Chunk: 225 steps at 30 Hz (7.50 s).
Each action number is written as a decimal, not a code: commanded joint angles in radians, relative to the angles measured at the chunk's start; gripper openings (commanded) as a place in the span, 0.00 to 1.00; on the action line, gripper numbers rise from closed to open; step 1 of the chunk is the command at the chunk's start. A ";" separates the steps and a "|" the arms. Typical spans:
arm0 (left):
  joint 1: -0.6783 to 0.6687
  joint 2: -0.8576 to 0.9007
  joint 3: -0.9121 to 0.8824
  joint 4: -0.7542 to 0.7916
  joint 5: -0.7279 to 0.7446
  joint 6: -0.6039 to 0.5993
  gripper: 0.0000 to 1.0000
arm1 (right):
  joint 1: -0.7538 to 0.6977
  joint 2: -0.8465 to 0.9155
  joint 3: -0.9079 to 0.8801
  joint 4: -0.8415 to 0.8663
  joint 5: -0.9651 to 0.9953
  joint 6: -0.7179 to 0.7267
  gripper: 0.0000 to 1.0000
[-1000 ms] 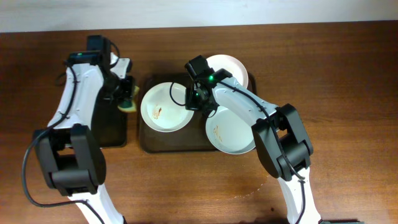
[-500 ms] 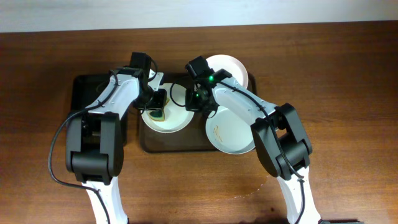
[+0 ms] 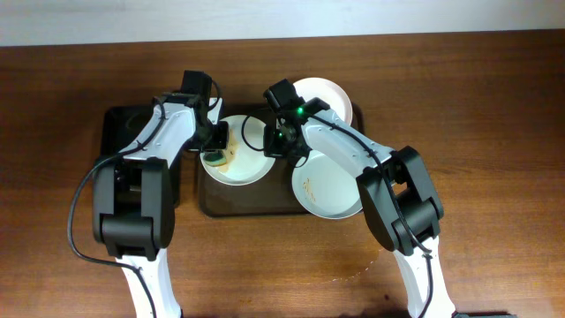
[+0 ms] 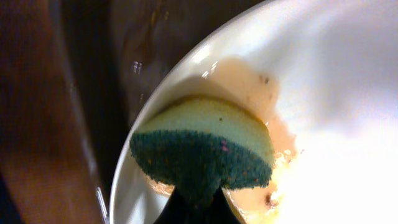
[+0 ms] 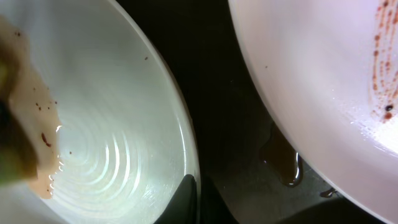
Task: Clean dirty plates on tray and stack at the side
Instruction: 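Scrub the left white plate with the sponge while right gripper holds it, then lift the cleaned plate with the right gripper and place it right of tray, then grip the rim of the pale blue plate with the right gripper, then scrub the pale blue plate with the sponge in the left gripper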
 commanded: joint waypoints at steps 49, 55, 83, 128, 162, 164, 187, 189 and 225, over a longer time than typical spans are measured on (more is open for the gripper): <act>-0.019 0.049 -0.032 0.194 0.135 -0.008 0.01 | -0.002 0.013 0.012 0.002 -0.016 -0.004 0.05; 0.042 0.014 0.284 -0.136 0.087 -0.013 0.01 | 0.013 0.021 0.002 -0.013 -0.017 0.000 0.09; 0.142 0.013 0.442 -0.306 0.103 -0.002 0.01 | 0.269 -0.388 0.005 -0.229 1.158 -0.124 0.04; 0.142 0.013 0.442 -0.301 0.103 -0.002 0.01 | -0.841 -0.515 -0.448 -0.008 0.186 -0.259 0.04; 0.019 0.015 0.442 -0.278 0.076 -0.002 0.01 | -0.427 -0.477 -0.585 -0.201 -0.042 -0.235 0.47; 0.019 0.015 0.442 -0.278 0.077 -0.002 0.01 | -0.391 -0.429 -0.585 -0.192 -0.042 -0.235 0.35; 0.019 0.039 0.441 -0.265 0.063 -0.002 0.01 | 0.101 -0.208 -0.437 0.347 0.236 0.244 0.22; 0.019 0.054 0.441 -0.282 0.074 -0.002 0.01 | 0.094 -0.208 -0.436 0.343 0.206 0.267 0.04; -0.100 0.056 -0.067 0.024 0.184 0.135 0.01 | 0.011 -0.208 -0.436 0.334 0.081 0.318 0.04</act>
